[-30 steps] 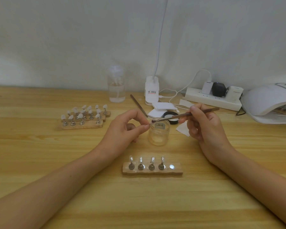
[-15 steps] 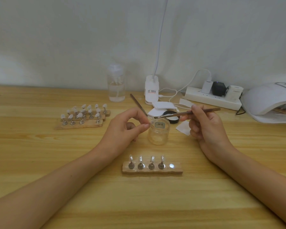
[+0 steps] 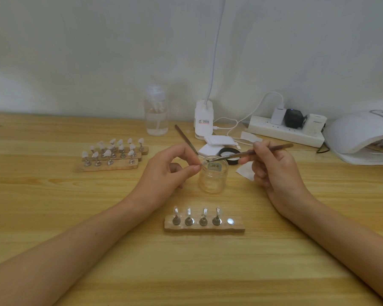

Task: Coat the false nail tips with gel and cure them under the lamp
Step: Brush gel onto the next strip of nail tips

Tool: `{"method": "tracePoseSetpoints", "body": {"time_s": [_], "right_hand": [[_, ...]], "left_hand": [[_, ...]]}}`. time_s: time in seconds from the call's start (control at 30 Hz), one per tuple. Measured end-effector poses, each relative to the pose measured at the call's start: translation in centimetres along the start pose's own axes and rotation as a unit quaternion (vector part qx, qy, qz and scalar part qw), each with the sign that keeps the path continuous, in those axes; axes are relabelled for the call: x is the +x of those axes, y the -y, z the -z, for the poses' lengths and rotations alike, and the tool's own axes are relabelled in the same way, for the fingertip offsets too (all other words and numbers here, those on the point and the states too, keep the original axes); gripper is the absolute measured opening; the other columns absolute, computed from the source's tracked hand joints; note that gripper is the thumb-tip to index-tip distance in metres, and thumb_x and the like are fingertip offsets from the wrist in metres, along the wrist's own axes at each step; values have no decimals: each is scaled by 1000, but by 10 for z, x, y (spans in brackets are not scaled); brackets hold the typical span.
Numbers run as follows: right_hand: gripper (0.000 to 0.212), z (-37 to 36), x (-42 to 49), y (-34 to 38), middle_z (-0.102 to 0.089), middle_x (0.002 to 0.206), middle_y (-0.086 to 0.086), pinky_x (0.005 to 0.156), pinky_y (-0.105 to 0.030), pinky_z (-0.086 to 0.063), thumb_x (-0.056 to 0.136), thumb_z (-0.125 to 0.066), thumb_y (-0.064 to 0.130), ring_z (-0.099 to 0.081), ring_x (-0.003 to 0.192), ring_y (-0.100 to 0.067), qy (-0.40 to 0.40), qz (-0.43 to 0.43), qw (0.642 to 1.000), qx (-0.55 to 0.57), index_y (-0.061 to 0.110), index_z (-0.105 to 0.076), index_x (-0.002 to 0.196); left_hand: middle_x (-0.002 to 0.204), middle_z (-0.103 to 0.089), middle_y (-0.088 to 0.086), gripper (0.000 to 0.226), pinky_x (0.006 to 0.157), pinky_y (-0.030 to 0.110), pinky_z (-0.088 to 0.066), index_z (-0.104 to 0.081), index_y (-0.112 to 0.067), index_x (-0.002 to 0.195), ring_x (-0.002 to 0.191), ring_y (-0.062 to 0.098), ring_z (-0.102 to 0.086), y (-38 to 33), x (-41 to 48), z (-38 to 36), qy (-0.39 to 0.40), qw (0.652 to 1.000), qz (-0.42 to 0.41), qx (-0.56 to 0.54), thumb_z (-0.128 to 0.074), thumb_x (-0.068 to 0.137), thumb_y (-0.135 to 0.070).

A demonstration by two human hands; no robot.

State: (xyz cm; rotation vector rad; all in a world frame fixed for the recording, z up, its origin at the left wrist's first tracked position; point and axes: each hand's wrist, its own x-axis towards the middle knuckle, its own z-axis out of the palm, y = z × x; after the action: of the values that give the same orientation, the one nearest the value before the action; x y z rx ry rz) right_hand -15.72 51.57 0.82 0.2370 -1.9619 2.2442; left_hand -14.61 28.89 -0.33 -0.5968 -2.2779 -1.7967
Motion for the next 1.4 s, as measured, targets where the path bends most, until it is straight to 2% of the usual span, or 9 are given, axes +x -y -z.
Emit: {"method": "tracePoseSetpoints", "body": {"time_s": [0.3, 0.43, 0.57, 0.7, 0.83, 1.03, 1.17, 1.33, 1.4], "right_hand": [[17, 1, 0, 1, -73, 76, -3, 39, -16, -26, 98, -52, 26, -36, 48, -8, -2, 3, 1000, 12, 15, -52, 85], [20, -2, -2, 3, -72, 77, -3, 40, -16, -28, 90, -55, 35, -39, 47, -7, 31, 16, 999, 1, 16, -53, 84], [18, 0, -1, 2, -72, 75, -4, 39, -16, -27, 100, -50, 23, -36, 47, -8, -4, 7, 1000, 1, 14, -53, 85], [19, -2, -3, 4, -72, 76, -3, 40, -15, -29, 92, -54, 34, -39, 47, -6, 30, 32, 999, 2, 17, -54, 83], [19, -1, -2, 2, -72, 74, -5, 39, -15, -28, 101, -49, 22, -36, 46, -7, -1, 18, 1000, -8, 15, -52, 84], [19, -3, -5, 4, -72, 76, -5, 40, -15, -30, 91, -56, 34, -37, 48, -7, 22, 43, 999, -14, 17, -54, 83], [19, -1, -3, 2, -72, 73, -6, 39, -16, -29, 101, -49, 20, -35, 46, -8, -10, 42, 999, -18, 15, -55, 83], [18, -2, -5, 3, -72, 76, -6, 40, -16, -30, 95, -55, 30, -37, 46, -8, 18, 61, 998, -13, 20, -56, 80], [18, -2, -4, 2, -72, 76, -6, 40, -16, -29, 99, -53, 25, -36, 46, -8, 7, 54, 998, -29, 18, -56, 82]], "left_hand": [[88, -64, -14, 15, 56, 22, -48, -64, -19, 81, 54, 13, -52, -1, 0, 0, 0, 1000, 4, 1, -70, 88, -7], [88, -64, -13, 17, 56, 23, -48, -64, -21, 80, 55, 13, -52, -1, 0, 0, 1, 1000, 4, 1, -70, 88, -7], [87, -65, -13, 16, 55, 21, -48, -64, -20, 81, 55, 12, -52, 0, 0, 0, 2, 1000, 3, 1, -70, 88, -8], [87, -65, -13, 18, 56, 22, -48, -64, -23, 80, 55, 12, -53, 0, 1, 0, 1, 1000, 6, 2, -70, 88, -9], [90, -65, -14, 19, 56, 21, -48, -65, -24, 79, 55, 11, -53, 0, 0, 0, 0, 1000, 6, 2, -70, 88, -8], [86, -65, -17, 20, 55, 20, -48, -63, -22, 78, 54, 8, -54, -1, 0, -1, -8, 1000, 12, 6, -71, 87, -6], [83, -65, -18, 18, 56, 19, -48, -63, -21, 78, 54, 7, -54, 0, 0, -1, -7, 1000, 16, 4, -72, 87, -8], [79, -65, -17, 14, 57, 19, -49, -64, -18, 79, 55, 8, -53, 0, 0, -1, -7, 1000, 19, 2, -73, 86, -10], [78, -65, -18, 14, 57, 19, -49, -64, -18, 79, 55, 7, -53, 1, 0, -1, -8, 1000, 21, 0, -73, 86, -11]]}}
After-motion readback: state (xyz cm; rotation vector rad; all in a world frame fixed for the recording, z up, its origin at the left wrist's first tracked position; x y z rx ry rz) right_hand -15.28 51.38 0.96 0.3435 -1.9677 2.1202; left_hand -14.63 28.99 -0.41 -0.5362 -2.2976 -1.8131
